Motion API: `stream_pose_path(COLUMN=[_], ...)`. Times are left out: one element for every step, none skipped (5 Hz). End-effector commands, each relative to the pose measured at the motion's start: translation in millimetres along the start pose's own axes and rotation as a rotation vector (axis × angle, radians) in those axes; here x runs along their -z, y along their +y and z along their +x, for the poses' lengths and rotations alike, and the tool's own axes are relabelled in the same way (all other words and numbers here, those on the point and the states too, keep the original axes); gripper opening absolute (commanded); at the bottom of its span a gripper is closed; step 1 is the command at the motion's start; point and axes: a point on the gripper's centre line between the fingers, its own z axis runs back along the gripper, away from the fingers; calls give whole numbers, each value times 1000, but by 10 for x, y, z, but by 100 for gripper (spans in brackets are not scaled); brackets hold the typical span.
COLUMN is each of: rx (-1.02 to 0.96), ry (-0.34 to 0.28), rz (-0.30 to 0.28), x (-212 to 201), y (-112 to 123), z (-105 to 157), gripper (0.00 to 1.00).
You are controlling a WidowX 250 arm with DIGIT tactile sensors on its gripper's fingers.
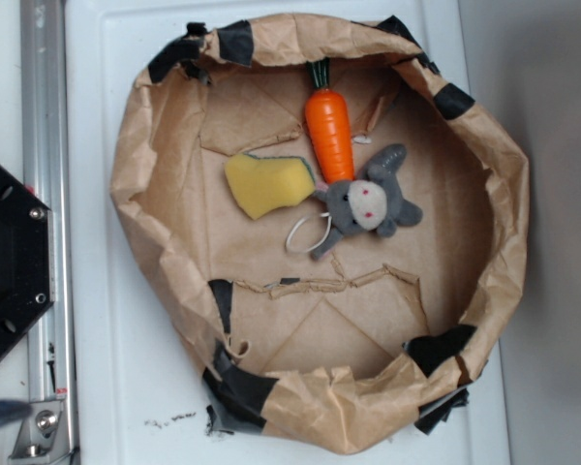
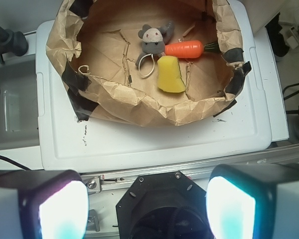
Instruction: Grab the carrot.
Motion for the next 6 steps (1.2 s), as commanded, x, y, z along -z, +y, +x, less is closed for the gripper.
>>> stream_pose_path(rx=[0, -244, -437, -582, -755, -841], ry=[0, -122, -227, -276, -262, -259], rz=[0, 20, 27, 46, 142, 262], x=[0, 446, 683, 1035, 1418, 1711], y=[0, 268, 228, 306, 427, 560], z=[0, 467, 875, 1152, 1381, 1471], gripper=[100, 100, 100, 100, 100, 100])
